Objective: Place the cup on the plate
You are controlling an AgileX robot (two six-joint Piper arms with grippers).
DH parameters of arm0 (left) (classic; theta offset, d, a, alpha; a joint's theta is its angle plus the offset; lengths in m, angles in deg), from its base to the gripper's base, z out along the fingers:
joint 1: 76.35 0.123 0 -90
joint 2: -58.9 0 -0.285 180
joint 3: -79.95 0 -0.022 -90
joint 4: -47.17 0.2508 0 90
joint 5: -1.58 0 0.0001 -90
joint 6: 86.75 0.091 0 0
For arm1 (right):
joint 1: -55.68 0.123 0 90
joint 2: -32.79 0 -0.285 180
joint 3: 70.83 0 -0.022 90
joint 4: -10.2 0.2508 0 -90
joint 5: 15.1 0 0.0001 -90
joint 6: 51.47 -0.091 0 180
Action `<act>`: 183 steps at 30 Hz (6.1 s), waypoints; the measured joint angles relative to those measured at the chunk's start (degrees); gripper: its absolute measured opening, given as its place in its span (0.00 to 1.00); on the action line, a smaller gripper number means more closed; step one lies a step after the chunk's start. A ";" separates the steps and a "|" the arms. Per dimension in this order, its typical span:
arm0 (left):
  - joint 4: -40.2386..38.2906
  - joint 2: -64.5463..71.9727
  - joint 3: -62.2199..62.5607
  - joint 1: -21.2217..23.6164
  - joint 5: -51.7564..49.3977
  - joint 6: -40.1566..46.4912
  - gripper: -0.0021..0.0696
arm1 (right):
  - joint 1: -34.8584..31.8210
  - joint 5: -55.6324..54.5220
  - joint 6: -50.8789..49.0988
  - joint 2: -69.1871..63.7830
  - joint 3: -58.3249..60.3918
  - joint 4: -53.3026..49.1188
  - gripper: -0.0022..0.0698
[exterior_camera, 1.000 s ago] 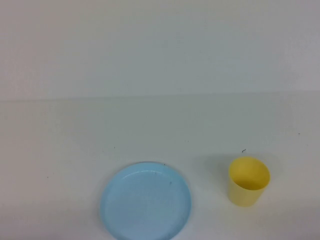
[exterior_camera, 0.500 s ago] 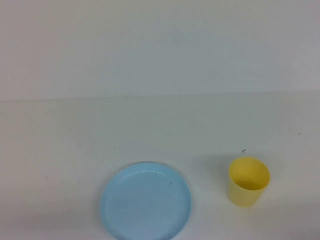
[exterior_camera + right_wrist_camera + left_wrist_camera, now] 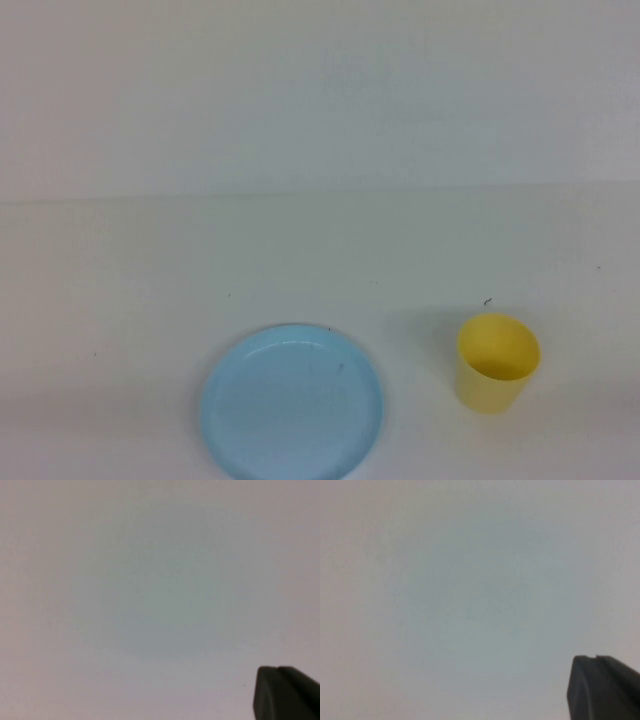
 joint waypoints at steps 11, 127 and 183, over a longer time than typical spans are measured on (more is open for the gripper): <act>-0.28 0.00 0.00 0.00 0.91 -7.41 0.03 | 0.00 -0.56 -0.57 0.00 0.00 0.00 0.03; -8.50 104.87 59.99 -15.10 -53.55 5.49 0.05 | 0.00 72.83 41.67 -51.55 -42.79 34.55 0.03; -35.38 100.17 69.61 -13.66 -55.60 26.01 0.33 | 0.00 68.53 39.91 -51.65 -42.79 37.59 0.41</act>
